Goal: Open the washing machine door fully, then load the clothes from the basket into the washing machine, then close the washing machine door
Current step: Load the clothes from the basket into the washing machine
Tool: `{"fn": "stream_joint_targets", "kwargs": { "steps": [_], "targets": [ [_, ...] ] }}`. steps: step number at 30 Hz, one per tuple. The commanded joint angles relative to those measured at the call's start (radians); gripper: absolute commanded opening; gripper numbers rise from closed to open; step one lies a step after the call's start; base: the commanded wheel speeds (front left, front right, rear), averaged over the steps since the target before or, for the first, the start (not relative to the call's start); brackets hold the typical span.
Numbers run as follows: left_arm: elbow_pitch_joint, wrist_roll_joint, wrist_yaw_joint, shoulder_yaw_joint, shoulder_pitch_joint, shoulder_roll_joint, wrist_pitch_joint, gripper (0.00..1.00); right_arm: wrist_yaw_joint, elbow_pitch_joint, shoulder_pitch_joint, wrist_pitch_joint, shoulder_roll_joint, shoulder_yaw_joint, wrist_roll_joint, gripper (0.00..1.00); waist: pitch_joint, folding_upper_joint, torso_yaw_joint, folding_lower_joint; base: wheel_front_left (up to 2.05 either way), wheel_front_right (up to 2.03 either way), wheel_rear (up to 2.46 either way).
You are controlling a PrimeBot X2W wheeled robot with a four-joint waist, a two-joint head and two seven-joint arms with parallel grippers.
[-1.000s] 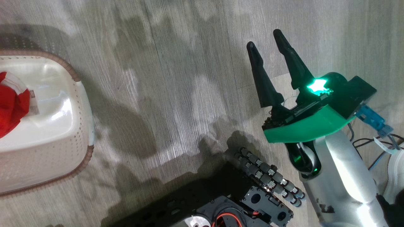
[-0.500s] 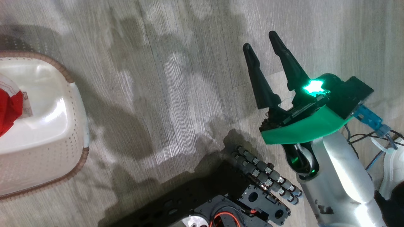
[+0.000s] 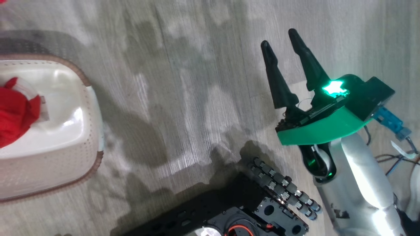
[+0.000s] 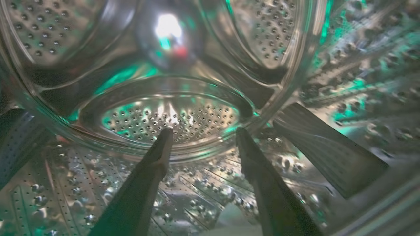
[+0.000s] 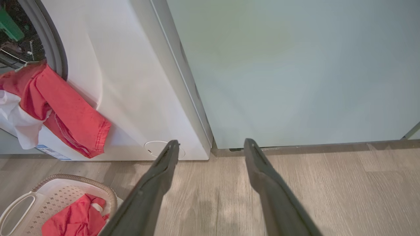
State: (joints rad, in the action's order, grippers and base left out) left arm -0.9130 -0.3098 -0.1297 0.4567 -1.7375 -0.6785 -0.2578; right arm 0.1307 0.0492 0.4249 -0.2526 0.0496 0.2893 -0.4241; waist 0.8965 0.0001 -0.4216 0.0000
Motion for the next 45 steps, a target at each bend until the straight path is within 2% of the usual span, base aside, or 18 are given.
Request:
{"fn": "stream_joint_targets", "kwargs": {
  "steps": [1,11,19,26,35,39,41,45],
  "targets": [
    [0.045,-0.014,-0.001,-0.01,0.029,-0.022,-0.004,1.0,0.0,-0.023,-0.017,-0.009,0.001,-0.001,0.016,1.0,-0.025,-0.0001,0.024,0.0,0.0,0.0,0.0],
    [0.138,-0.053,0.001,-0.11,0.238,0.053,-0.004,1.0,0.0,-0.003,-0.021,-0.009,0.001,-0.051,0.095,1.0,-0.124,-0.0001,0.115,0.0,0.0,0.0,0.0],
    [0.236,-0.053,0.001,-0.199,0.49,0.157,-0.004,1.0,0.0,0.02,-0.05,-0.009,0.001,-0.085,0.151,1.0,-0.244,-0.0001,0.187,0.0,0.0,0.0,0.0],
    [0.392,-0.018,0.013,-0.293,0.726,0.227,-0.004,1.0,0.0,0.028,-0.088,-0.009,0.001,-0.106,0.175,1.0,-0.308,-0.0001,0.223,0.0,0.0,0.0,0.0],
    [0.69,0.079,0.04,-0.458,1.045,0.356,-0.004,1.0,0.0,0.017,-0.12,-0.009,0.001,-0.108,0.178,1.0,-0.321,-0.0001,0.237,0.0,0.0,0.0,0.0],
    [0.776,0.112,0.054,-0.523,1.157,0.433,-0.004,1.0,0.0,0.013,-0.131,-0.009,0.001,-0.108,0.176,1.0,-0.317,-0.0001,0.24,0.0,0.0,0.0,0.0],
    [0.832,0.137,0.065,-0.57,1.23,0.493,-0.004,1.0,0.0,0.014,-0.136,-0.009,0.001,-0.112,0.176,1.0,-0.318,-0.0001,0.242,0.0,0.0,0.0,0.0],
    [0.88,0.171,0.058,-0.611,1.314,0.558,-0.004,1.0,0.0,0.011,-0.141,-0.009,0.001,-0.117,0.18,1.0,-0.322,-0.0001,0.248,0.0,0.0,0.0,0.0]
  ]
}}
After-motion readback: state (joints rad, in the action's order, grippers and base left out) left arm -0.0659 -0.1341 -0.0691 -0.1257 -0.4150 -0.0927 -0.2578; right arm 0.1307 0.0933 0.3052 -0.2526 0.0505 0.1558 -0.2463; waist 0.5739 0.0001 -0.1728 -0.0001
